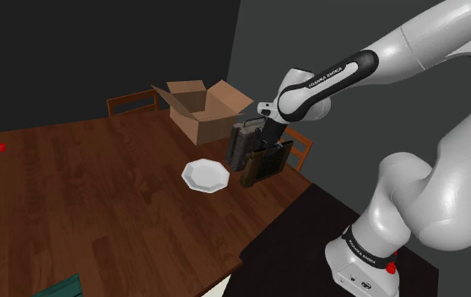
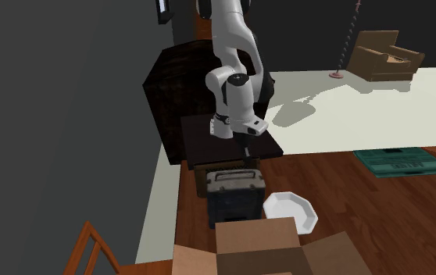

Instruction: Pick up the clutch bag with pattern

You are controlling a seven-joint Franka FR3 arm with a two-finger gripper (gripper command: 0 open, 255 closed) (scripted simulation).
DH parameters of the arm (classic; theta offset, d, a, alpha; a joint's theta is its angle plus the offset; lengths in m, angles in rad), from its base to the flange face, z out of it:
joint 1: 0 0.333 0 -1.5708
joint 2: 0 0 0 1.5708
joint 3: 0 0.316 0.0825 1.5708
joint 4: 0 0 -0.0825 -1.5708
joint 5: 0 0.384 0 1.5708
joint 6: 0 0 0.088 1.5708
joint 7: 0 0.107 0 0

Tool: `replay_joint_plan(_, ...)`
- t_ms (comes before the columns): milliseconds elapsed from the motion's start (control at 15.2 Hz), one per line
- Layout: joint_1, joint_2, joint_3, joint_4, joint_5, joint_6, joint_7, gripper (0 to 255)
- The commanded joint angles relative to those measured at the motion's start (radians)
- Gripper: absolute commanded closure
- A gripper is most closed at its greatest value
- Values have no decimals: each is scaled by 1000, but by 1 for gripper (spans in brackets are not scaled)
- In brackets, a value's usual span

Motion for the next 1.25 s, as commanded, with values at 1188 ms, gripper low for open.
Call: replay_joint_plan(1188,-76,-196,80,71,-168,-236,149,255)
